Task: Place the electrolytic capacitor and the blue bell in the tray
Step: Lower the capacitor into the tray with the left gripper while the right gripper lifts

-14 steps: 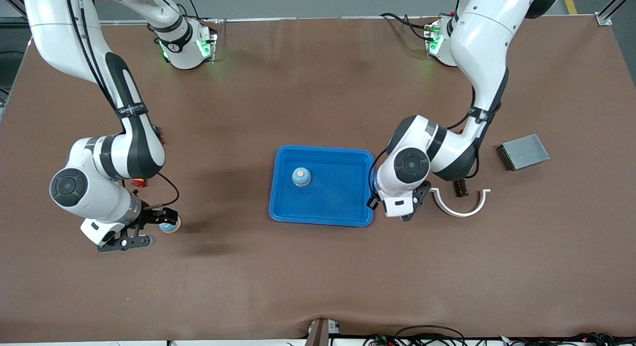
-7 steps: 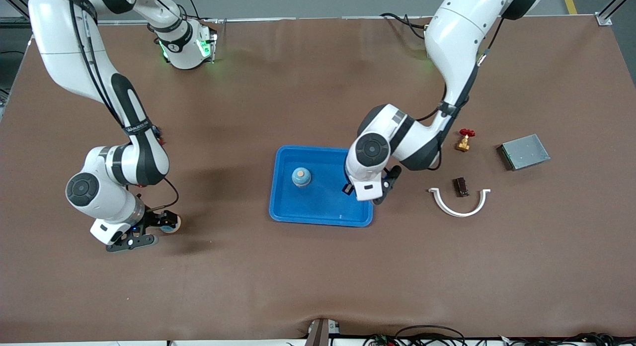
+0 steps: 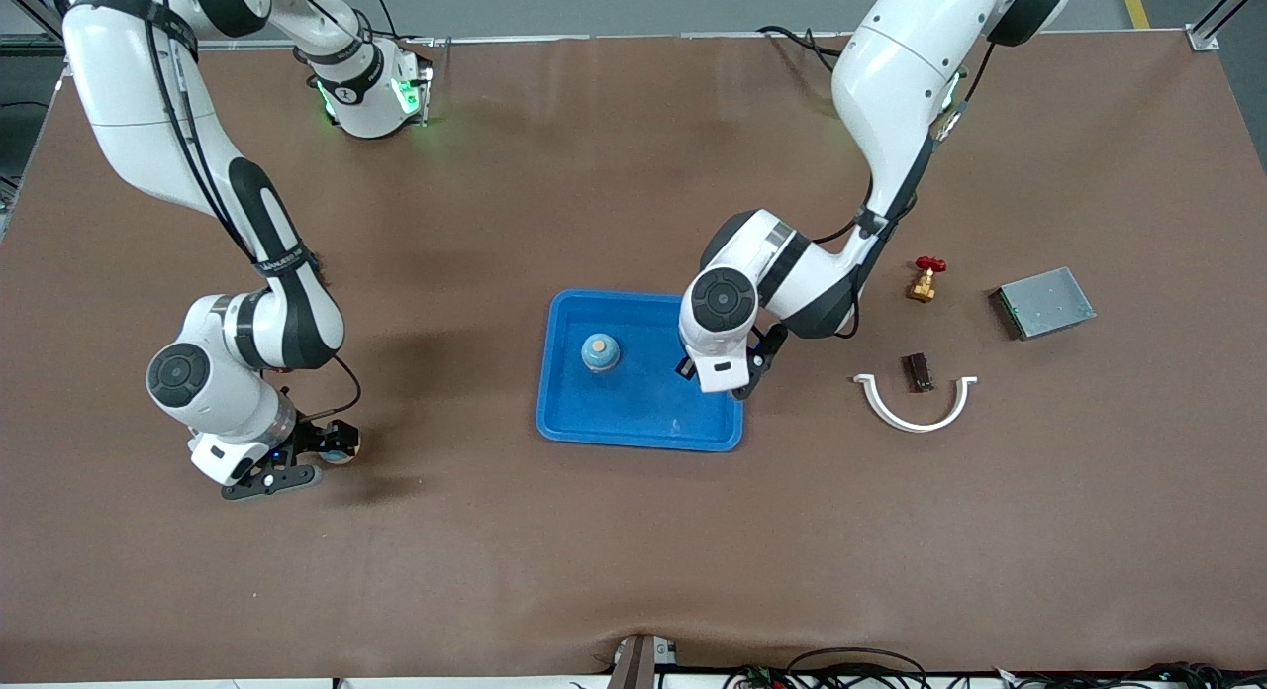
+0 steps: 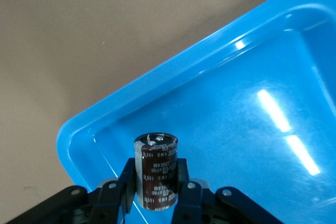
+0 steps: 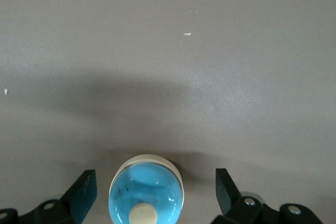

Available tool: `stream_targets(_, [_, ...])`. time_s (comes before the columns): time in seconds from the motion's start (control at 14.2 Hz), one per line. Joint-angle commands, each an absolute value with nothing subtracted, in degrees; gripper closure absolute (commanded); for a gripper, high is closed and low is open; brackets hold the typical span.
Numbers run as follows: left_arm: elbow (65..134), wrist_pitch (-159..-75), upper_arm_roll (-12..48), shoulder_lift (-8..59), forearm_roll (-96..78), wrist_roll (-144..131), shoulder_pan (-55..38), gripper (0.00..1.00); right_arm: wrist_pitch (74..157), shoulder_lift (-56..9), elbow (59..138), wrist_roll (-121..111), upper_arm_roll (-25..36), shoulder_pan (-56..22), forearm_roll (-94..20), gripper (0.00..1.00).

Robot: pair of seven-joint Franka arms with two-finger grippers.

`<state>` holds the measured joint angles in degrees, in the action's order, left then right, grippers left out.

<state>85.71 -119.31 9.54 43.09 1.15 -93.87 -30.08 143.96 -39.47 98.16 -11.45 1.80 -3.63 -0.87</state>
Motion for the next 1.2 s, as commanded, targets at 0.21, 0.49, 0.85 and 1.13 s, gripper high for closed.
stream_targets(0.21, [85.8, -120.4, 9.1, 45.1, 2.5, -95.4, -30.8, 1.0, 144.9, -40.1, 99.6, -12.2, 0.8, -2.3, -1.4, 0.0])
stream_targets(0.49, [85.8, -120.5, 9.1, 45.9, 2.6, -95.4, -30.8, 1.0, 144.8, -40.7, 99.6, -12.2, 0.8, -1.9, -1.6, 0.0])
stream_targets(0.85, [85.6, -120.5, 9.1, 46.0, 2.6, -95.1, -30.8, 0.62, 144.0, -40.5, 99.7, -11.5, 0.8, -2.2, -2.8, 1.0])
stream_targets(1.13, [85.2, -119.7, 9.2, 45.2, 5.2, -95.3, -30.8, 0.0, 138.3, -38.8, 98.6, -8.8, 0.7, -3.9, -6.5, 1.0])
